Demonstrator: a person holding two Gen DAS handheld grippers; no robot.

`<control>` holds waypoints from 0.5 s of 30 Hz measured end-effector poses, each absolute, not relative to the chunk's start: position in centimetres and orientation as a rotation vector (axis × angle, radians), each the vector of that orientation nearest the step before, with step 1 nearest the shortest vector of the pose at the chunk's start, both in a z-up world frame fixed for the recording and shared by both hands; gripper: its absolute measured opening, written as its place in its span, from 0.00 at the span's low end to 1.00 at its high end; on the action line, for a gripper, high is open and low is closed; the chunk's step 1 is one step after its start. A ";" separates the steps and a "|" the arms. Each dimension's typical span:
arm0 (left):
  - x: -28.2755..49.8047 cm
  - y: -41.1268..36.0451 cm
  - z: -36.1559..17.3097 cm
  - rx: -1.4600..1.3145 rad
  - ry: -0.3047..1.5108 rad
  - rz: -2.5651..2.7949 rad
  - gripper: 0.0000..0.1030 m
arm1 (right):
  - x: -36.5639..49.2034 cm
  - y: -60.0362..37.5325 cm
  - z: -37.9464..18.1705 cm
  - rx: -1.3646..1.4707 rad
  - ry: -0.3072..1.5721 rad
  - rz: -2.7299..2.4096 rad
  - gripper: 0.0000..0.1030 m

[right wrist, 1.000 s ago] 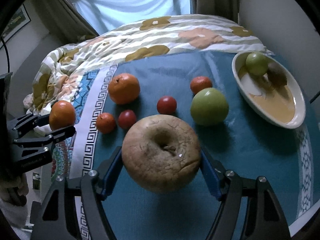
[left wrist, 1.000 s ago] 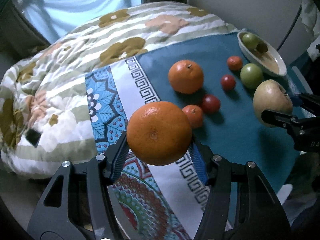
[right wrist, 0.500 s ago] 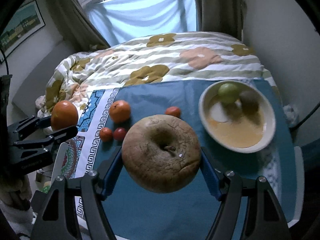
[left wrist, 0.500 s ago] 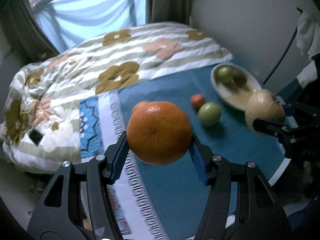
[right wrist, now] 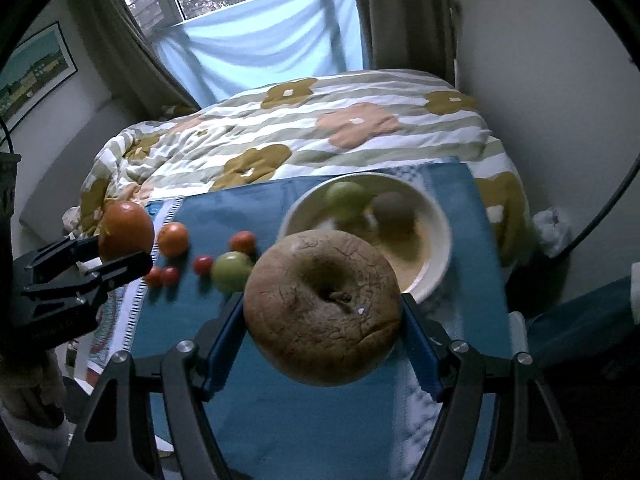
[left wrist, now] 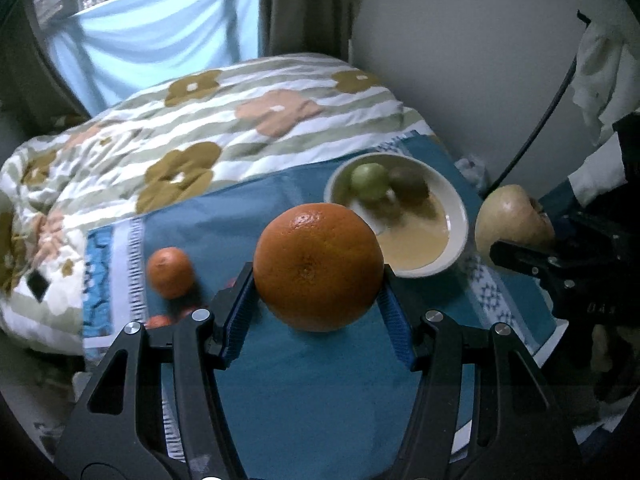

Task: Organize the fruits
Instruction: 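Carry the orange into the white bowl and open the left tool while the right tool carries the pear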

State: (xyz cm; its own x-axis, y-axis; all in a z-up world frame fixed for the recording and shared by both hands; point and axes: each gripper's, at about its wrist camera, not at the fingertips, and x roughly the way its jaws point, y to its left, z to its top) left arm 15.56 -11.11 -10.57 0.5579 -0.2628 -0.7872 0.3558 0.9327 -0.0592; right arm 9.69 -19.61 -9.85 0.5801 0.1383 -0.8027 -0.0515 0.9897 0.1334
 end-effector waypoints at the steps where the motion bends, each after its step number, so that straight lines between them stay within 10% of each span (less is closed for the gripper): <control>1: 15.8 -11.9 -10.9 0.111 0.915 -0.368 0.61 | 10.0 -20.5 -10.1 0.095 0.948 0.110 0.68; 15: 20.4 -20.6 -17.8 0.131 1.015 -0.384 0.61 | 13.6 -27.3 -13.7 0.087 0.988 0.134 0.68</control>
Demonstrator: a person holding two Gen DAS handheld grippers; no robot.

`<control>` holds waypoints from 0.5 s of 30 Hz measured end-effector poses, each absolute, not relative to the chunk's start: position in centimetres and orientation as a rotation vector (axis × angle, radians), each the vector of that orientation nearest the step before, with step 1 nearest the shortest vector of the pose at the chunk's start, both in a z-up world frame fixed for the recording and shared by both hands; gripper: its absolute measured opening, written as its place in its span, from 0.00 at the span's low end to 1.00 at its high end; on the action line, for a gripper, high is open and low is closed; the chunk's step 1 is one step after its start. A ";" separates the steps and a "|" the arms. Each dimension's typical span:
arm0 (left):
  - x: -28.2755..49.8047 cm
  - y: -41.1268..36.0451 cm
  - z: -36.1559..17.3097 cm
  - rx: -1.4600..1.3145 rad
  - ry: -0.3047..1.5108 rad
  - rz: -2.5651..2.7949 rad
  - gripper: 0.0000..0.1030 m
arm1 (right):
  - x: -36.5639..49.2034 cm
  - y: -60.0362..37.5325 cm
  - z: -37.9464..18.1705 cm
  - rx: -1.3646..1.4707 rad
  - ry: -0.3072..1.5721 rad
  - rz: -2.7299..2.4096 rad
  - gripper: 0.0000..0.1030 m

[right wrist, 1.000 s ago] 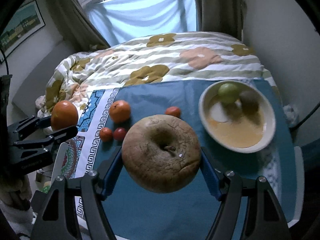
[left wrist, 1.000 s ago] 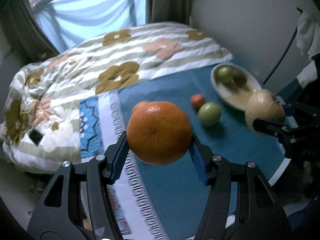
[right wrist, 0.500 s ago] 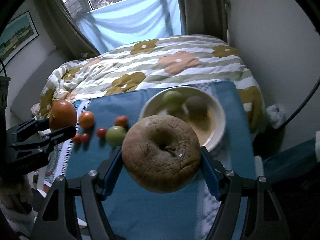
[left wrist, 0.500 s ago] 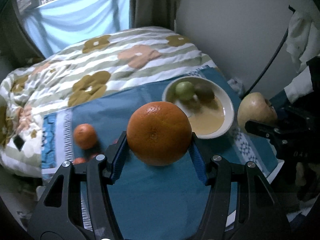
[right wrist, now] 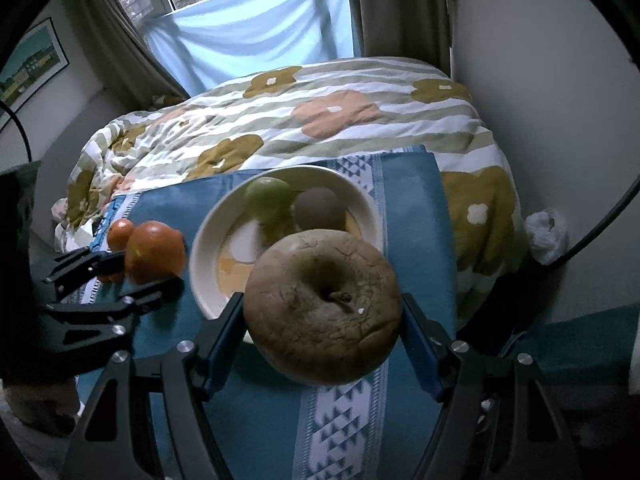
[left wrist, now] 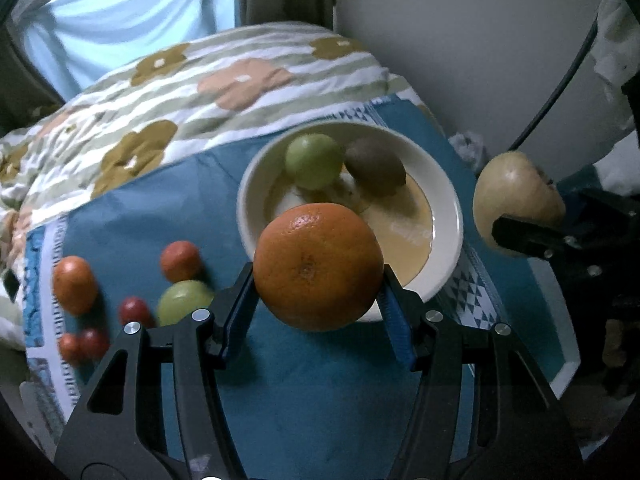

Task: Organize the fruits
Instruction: 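Carry the orange into the white bowl and open the left tool while the right tool carries the pear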

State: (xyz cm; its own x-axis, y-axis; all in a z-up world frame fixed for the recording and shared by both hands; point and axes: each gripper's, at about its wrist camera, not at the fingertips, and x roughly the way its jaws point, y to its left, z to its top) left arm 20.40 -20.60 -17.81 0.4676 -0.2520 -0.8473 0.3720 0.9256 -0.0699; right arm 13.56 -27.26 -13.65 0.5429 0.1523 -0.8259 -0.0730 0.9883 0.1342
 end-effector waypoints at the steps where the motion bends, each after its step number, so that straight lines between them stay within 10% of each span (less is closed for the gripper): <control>1: 20.6 -20.9 -18.3 0.133 1.022 -0.385 0.61 | 13.7 -27.5 -13.8 0.089 0.989 0.135 0.68; 15: 22.4 -24.6 -22.0 0.199 1.087 -0.364 0.62 | 14.9 -29.7 -14.8 0.105 0.989 0.141 0.68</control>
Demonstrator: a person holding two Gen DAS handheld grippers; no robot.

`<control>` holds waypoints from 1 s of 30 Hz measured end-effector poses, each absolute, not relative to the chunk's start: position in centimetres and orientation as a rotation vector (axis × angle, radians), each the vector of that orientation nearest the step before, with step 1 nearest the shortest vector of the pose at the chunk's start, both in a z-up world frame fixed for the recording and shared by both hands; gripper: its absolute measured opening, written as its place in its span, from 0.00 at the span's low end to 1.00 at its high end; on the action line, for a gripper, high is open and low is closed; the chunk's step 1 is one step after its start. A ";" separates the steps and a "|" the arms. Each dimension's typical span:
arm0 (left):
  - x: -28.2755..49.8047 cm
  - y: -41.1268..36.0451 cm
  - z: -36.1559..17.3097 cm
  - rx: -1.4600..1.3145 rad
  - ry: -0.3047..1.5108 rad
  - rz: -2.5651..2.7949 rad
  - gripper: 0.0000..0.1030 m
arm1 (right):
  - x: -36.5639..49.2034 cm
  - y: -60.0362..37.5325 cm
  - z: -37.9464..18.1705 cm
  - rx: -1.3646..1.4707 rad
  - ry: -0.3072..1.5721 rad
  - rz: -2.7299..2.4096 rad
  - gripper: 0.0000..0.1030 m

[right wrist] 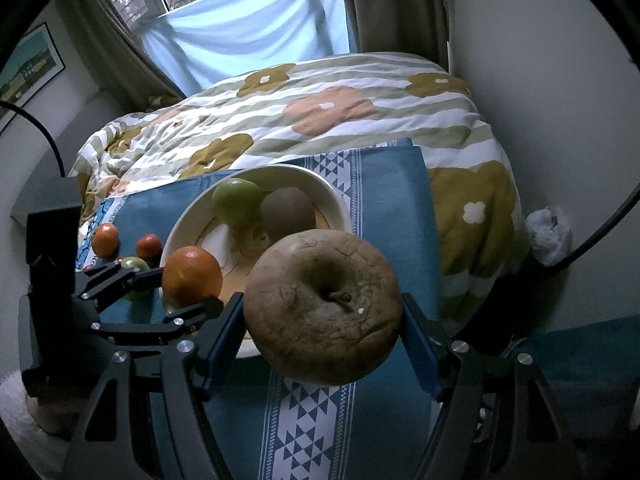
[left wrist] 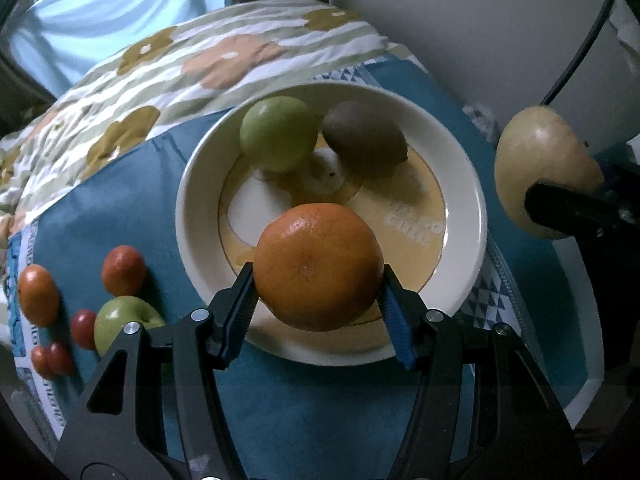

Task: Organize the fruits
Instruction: 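Carry the orange into the white bowl and open the left tool while the right tool carries the pear, then lower the brown pear into the white bowl and open the right tool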

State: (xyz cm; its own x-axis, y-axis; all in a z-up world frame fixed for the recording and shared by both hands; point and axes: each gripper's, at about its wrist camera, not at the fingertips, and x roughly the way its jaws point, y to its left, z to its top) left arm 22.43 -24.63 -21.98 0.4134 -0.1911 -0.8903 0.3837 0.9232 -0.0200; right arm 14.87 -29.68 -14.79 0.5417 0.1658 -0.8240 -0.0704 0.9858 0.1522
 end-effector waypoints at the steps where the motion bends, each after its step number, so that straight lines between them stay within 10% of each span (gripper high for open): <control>1: 22.3 -24.7 -21.9 0.202 1.081 -0.367 0.67 | 14.8 -29.8 -14.8 0.106 0.988 0.141 0.68; 4: 22.0 -24.1 -20.8 0.186 1.044 -0.357 1.00 | 14.8 -29.8 -14.8 0.112 0.982 0.139 0.68; 30: 16.9 -15.7 -16.4 0.062 1.001 -0.194 1.00 | 16.9 -25.8 -15.2 0.021 0.989 0.267 0.68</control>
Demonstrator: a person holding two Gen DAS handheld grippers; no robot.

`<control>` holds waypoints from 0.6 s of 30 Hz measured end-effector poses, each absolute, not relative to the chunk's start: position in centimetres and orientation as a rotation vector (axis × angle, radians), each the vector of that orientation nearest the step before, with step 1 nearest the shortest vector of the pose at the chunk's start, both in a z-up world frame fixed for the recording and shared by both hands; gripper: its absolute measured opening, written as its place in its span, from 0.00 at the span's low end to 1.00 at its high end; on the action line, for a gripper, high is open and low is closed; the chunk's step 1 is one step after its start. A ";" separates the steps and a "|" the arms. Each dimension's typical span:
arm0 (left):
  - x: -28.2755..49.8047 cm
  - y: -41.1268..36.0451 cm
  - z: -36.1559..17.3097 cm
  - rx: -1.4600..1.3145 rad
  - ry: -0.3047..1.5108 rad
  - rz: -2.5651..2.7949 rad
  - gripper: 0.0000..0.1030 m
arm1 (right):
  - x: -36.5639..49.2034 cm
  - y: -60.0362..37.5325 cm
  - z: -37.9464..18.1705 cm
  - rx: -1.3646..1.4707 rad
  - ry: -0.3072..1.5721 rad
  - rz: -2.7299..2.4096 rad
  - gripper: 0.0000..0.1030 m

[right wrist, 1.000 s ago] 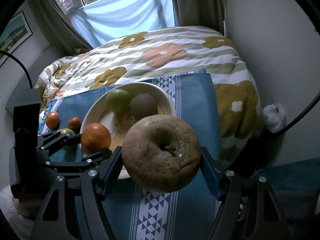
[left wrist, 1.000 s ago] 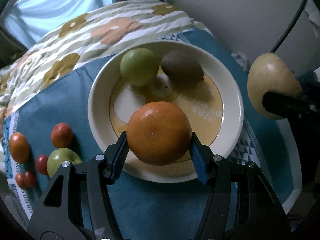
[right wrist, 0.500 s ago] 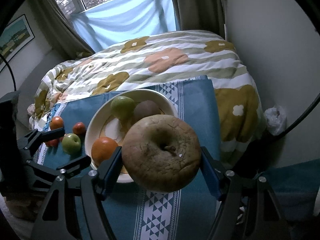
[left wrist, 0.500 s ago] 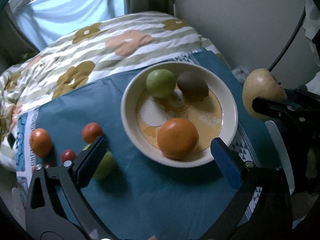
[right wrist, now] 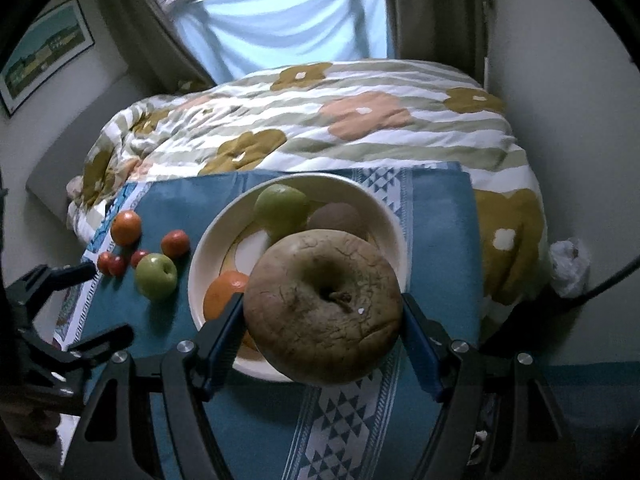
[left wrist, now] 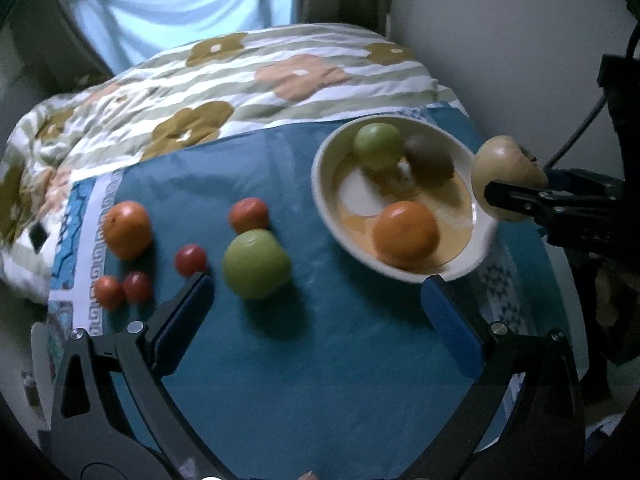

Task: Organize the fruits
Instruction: 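Lower the brown pear into the white bowl and open the right tool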

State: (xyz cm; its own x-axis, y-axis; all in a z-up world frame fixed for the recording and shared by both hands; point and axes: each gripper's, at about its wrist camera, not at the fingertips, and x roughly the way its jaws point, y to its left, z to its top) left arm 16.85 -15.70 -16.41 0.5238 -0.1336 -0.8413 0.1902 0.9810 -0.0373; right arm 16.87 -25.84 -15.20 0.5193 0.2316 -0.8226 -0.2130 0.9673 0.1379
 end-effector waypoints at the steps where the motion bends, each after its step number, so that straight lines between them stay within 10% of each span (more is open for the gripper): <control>1: 16.7 -15.2 -16.5 0.055 1.004 -0.180 1.00 | 17.0 -25.7 -15.4 0.019 0.990 0.275 0.68; 18: 15.9 -13.9 -18.2 0.002 1.057 -0.107 1.00 | 19.1 -25.8 -18.9 0.042 1.039 0.364 0.68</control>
State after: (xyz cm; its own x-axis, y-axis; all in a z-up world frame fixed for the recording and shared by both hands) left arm 15.95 -13.92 -18.20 0.4871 -0.0873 -0.8690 0.0888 0.9948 -0.0502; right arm 19.15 -25.77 -18.89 0.4530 0.3145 -0.8342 -0.2750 0.9394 0.2048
